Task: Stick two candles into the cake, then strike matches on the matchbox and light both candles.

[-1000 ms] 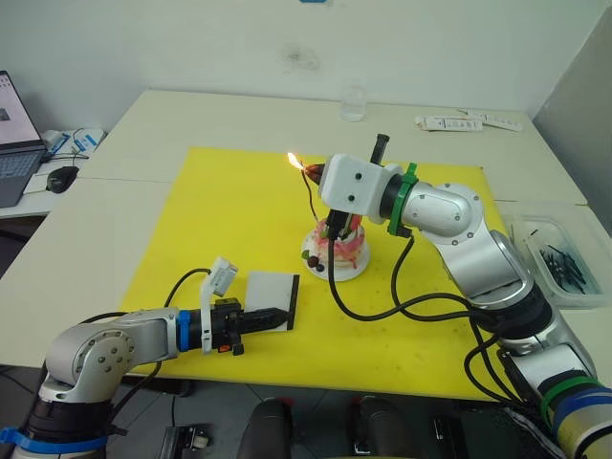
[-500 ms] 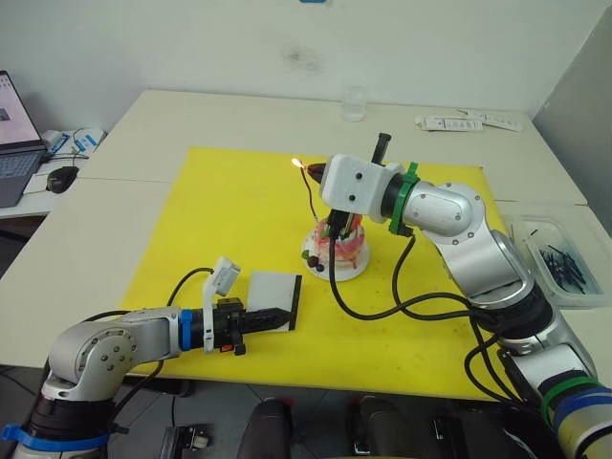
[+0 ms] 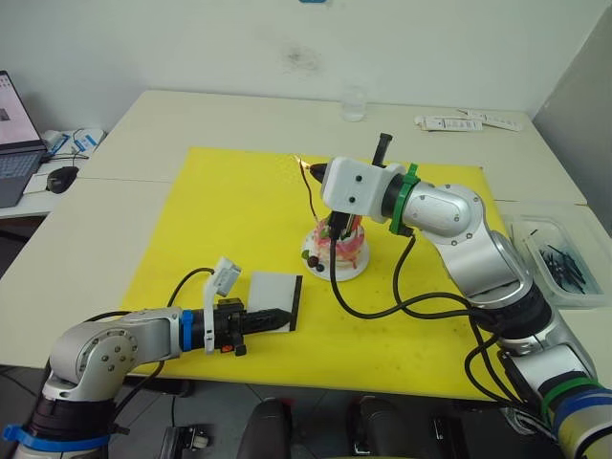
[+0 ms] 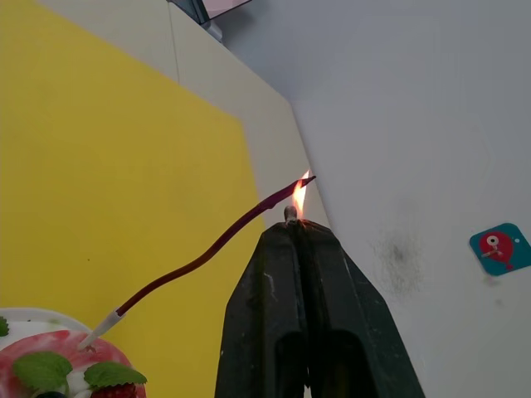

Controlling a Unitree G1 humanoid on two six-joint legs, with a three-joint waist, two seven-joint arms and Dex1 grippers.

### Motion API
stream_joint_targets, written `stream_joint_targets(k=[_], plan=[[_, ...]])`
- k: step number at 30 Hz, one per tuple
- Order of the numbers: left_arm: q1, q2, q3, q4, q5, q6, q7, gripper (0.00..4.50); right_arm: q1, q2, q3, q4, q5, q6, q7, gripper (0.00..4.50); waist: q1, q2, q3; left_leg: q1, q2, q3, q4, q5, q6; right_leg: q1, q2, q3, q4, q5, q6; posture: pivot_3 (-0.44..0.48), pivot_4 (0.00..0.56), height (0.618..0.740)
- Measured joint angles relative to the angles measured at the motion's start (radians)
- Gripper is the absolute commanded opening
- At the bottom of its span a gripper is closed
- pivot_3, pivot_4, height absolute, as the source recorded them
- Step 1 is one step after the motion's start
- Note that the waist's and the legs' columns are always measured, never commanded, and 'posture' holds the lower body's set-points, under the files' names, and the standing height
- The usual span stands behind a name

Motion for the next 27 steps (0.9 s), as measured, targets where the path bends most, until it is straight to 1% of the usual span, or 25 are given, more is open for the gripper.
stream_joint_targets(k=[5, 27], plan=[[0.001, 0.0, 0.0, -0.001, 0.0, 0.0, 0.001, 0.0, 0.0, 0.001, -0.001, 0.0, -0.001, 0.0, 0.0, 0.03, 0.0, 0.0, 0.0, 0.0, 0.0, 0.0, 0.0, 0.0, 0.0, 0.0, 0.0, 0.0, 0.0, 0.002, -0.003, 0.0, 0.15, 0.706], [-0.001, 0.0, -0.001, -0.001, 0.002, 0.0, 0.001, 0.0, 0.0, 0.015, -0.009, 0.009, -0.002, -0.011, -0.002, 0.03, 0.0, 0.0, 0.0, 0.0, 0.0, 0.0, 0.0, 0.0, 0.0, 0.0, 0.0, 0.0, 0.0, 0.002, -0.003, 0.0, 0.15, 0.706]])
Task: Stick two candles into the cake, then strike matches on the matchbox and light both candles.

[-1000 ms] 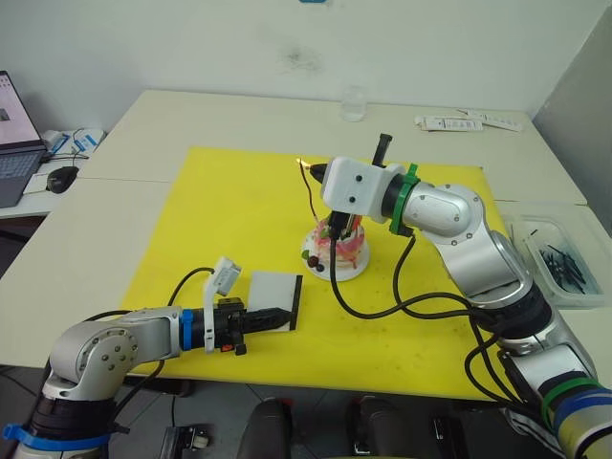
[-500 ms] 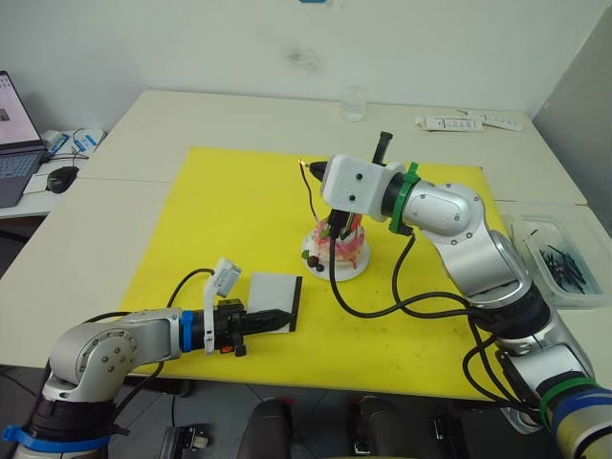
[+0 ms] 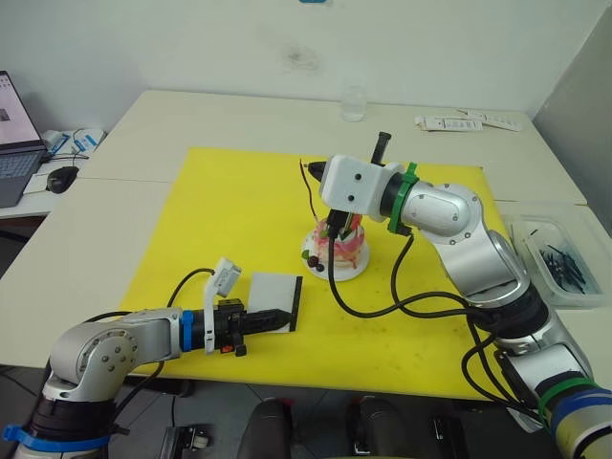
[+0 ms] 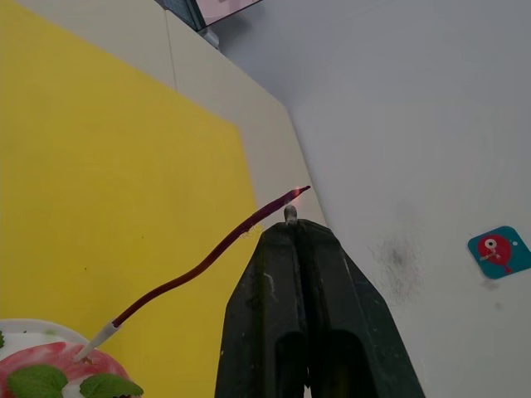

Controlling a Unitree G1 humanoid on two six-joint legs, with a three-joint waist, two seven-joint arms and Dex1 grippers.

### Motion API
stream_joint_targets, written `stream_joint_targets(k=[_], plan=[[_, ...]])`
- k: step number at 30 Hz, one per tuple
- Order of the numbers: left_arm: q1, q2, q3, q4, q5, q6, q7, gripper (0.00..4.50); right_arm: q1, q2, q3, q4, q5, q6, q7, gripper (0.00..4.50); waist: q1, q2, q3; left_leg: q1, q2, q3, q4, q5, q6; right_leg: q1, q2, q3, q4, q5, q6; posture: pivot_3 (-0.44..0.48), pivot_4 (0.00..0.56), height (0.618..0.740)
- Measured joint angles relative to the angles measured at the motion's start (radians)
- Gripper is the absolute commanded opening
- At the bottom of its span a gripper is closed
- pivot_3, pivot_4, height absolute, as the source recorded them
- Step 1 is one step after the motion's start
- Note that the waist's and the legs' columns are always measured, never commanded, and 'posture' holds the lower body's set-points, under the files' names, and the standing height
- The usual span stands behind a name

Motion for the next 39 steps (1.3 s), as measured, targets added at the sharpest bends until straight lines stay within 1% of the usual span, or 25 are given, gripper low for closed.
stream_joint_targets(k=[31, 39], plan=[[0.0, 0.0, -0.002, 0.0, 0.0, 0.0, -0.002, 0.0, 0.013, 0.007, -0.017, 0.0, 0.0, 0.0, 0.002, 0.03, 0.0, 0.0, 0.0, 0.0, 0.0, 0.0, 0.0, 0.0, 0.0, 0.0, 0.0, 0.0, 0.0, 0.0, 0.0, 0.0, 0.15, 0.706], [-0.003, 0.0, -0.003, 0.0, 0.0, 0.001, -0.003, 0.0, 0.05, -0.005, -0.033, -0.04, 0.011, 0.009, 0.028, 0.03, 0.0, 0.0, 0.0, 0.0, 0.0, 0.0, 0.0, 0.0, 0.0, 0.0, 0.0, 0.0, 0.001, 0.0, 0.0, 0.0, 0.15, 0.706]])
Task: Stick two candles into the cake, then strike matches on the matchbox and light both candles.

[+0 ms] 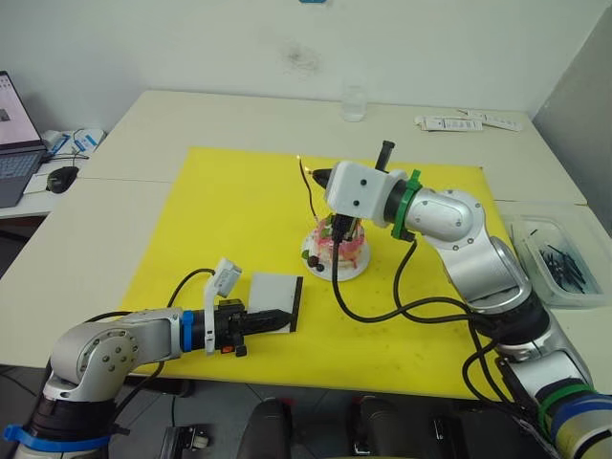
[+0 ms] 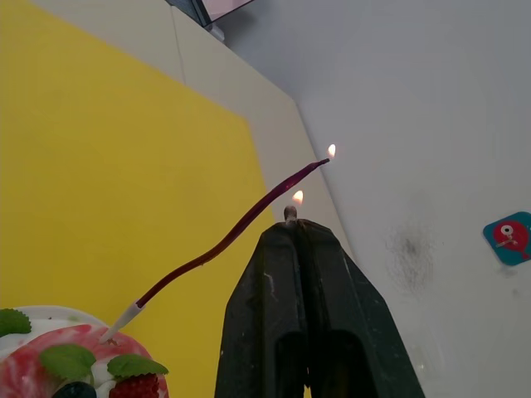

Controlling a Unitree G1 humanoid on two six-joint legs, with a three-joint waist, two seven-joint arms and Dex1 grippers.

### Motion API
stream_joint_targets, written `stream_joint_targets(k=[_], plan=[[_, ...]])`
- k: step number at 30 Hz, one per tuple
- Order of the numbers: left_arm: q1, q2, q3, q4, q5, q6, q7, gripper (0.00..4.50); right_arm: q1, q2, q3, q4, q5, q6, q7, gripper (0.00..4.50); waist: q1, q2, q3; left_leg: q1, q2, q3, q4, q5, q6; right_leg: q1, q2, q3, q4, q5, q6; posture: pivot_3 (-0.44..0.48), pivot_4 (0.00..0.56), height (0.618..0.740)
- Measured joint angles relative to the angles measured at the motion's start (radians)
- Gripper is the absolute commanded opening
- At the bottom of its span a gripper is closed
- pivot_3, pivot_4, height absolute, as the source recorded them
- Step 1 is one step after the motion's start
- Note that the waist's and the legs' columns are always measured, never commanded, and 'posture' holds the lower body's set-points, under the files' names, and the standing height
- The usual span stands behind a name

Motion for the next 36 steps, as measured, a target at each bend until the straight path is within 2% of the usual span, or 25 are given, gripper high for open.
stream_joint_targets(k=[8, 13, 18, 20, 22, 25, 27, 30, 36], plan=[[-0.012, 0.0, -0.006, 0.005, 0.001, 0.0, -0.005, 0.0, 0.046, -0.005, -0.037, -0.091, 0.043, 0.045, 0.023, 0.03, 0.0, 0.0, 0.0, 0.0, 0.0, 0.0, 0.0, 0.0, 0.0, 0.0, 0.0, 0.0, 0.0, 0.0, 0.0, 0.0, 0.15, 0.706], [-0.04, 0.001, -0.011, 0.008, -0.011, 0.019, -0.024, 0.0, 0.107, 0.004, -0.096, -0.208, 0.152, 0.118, 0.054, 0.03, 0.001, 0.0, 0.0, 0.0, 0.0, -0.001, 0.0, 0.0, 0.0, 0.0, 0.0, 0.0, 0.0, 0.0, 0.0, 0.0, 0.15, 0.706], [-0.057, 0.019, -0.018, -0.005, -0.056, 0.066, -0.064, 0.0, 0.24, -0.085, -0.236, -0.397, 0.305, 0.287, 0.106, 0.03, 0.003, 0.0, 0.0, 0.0, -0.001, 0.0, 0.0, 0.0, 0.0, 0.001, 0.0, 0.0, 0.0, -0.002, 0.004, 0.0, 0.15, 0.706], [-0.068, 0.02, -0.028, -0.015, -0.06, 0.072, -0.071, 0.0, 0.322, -0.142, -0.321, -0.463, 0.337, 0.359, 0.114, 0.03, 0.007, 0.0, 0.0, 0.0, -0.001, -0.001, 0.0, 0.0, 0.0, 0.001, -0.001, -0.001, 0.0, -0.002, 0.005, 0.0, 0.15, 0.706], [-0.075, 0.018, -0.039, -0.026, -0.063, 0.075, -0.078, 0.0, 0.455, -0.226, -0.458, -0.504, 0.348, 0.442, 0.122, 0.03, 0.011, 0.0, 0.0, 0.0, -0.001, 0.0, 0.0, 0.0, 0.0, 0.002, -0.001, -0.001, -0.001, -0.002, 0.005, 0.0, 0.15, 0.706], [-0.08, 0.004, -0.056, -0.035, -0.063, 0.082, -0.084, 0.0, 0.599, -0.292, -0.644, -0.482, 0.341, 0.484, 0.106, 0.03, 0.009, 0.0, -0.001, 0.002, -0.002, 0.001, 0.001, 0.0, 0.0, 0.002, 0.0, 0.001, -0.001, -0.002, 0.006, 0.0, 0.15, 0.706], [-0.084, -0.006, -0.071, -0.035, -0.062, 0.084, -0.083, 0.0, 0.639, -0.295, -0.727, -0.447, 0.338, 0.49, 0.082, 0.03, 0.002, 0.001, -0.001, 0.003, -0.002, 0.001, 0.001, 0.0, 0.0, 0.002, 0.0, 0.001, -0.001, -0.001, 0.006, 0.0, 0.15, 0.706], [-0.092, -0.03, -0.089, -0.036, -0.059, 0.083, -0.083, 0.0, 0.66, -0.271, -0.84, -0.28, 0.323, 0.49, -0.016, 0.03, -0.001, 0.001, -0.001, 0.011, -0.002, 0.001, 0.0, 0.0, 0.0, 0.01, 0.001, 0.001, -0.001, -0.001, 0.006, 0.0, 0.15, 0.706], [-0.097, -0.071, -0.092, -0.036, -0.057, 0.082, -0.059, 0.0, 0.641, -0.26, -0.874, 0.048, 0.294, 0.422, -0.151, 0.03, -0.001, 0.002, -0.002, 0.011, -0.002, 0.001, 0.0, 0.0, 0.0, 0.01, 0.002, 0.002, -0.001, -0.001, 0.005, 0.0, 0.15, 0.706]])
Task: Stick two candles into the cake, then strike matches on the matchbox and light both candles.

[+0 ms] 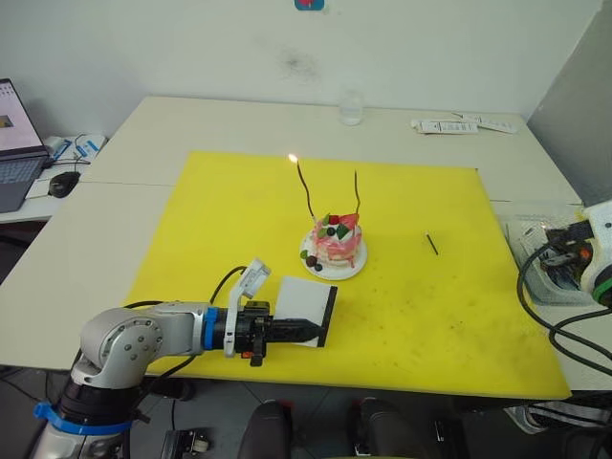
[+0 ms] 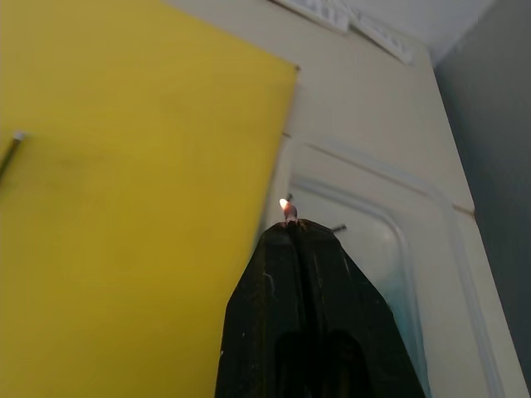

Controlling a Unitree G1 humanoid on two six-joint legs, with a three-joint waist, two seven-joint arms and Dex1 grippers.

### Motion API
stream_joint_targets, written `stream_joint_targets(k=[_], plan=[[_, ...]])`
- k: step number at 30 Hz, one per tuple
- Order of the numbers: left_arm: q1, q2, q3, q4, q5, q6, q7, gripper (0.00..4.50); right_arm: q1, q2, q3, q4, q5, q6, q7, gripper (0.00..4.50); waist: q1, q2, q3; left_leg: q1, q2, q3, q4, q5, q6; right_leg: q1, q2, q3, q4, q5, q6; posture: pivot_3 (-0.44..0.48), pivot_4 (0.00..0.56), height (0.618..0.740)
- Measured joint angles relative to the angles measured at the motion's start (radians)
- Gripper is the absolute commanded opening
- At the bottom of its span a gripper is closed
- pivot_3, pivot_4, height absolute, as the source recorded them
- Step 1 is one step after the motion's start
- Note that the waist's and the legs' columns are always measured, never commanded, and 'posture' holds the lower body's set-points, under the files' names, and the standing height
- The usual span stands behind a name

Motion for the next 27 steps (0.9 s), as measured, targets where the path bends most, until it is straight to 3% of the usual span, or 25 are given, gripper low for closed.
stream_joint_targets(k=[4, 7, 18, 27], plan=[[0.004, -0.024, 0.002, -0.006, 0.0, 0.0, 0.025, 0.0, -0.047, -0.01, 0.024, 0.17, -0.024, -0.054, -0.069, 0.03, 0.0, 0.0, 0.0, -0.001, 0.0, 0.0, 0.0, 0.0, 0.0, 0.0, 0.001, 0.0, -0.001, 0.0, 0.0, 0.0, 0.15, 0.706], [0.017, -0.027, 0.004, -0.021, -0.001, 0.0, 0.043, 0.0, -0.075, -0.008, 0.028, 0.238, -0.023, -0.06, -0.114, 0.62, 0.0, 0.001, 0.0, -0.001, 0.0, 0.0, -0.001, 0.0, 0.0, 0.0, 0.002, 0.0, -0.001, -0.001, 0.001, 0.0, 0.15, 0.706], [0.025, -0.036, 0.006, -0.032, -0.001, -0.003, 0.062, 0.0, -0.054, 0.015, -0.015, 0.185, 0.034, -0.145, -0.176, 4.48, 0.001, 0.003, 0.0, -0.001, 0.0, 0.0, 0.0, 0.0, 0.0, 0.0, 0.002, 0.0, -0.001, 0.0, 0.002, 0.0, 0.15, 0.706], [0.017, -0.029, 0.005, -0.023, 0.004, -0.021, 0.054, 0.0, 0.09, 0.01, -0.051, -0.194, 0.248, -0.203, 0.007, 4.48, 0.002, 0.004, -0.001, -0.001, 0.001, -0.001, -0.001, 0.0, 0.0, 0.001, 0.002, -0.001, -0.001, -0.001, 0.002, 0.0, 0.15, 0.706]])
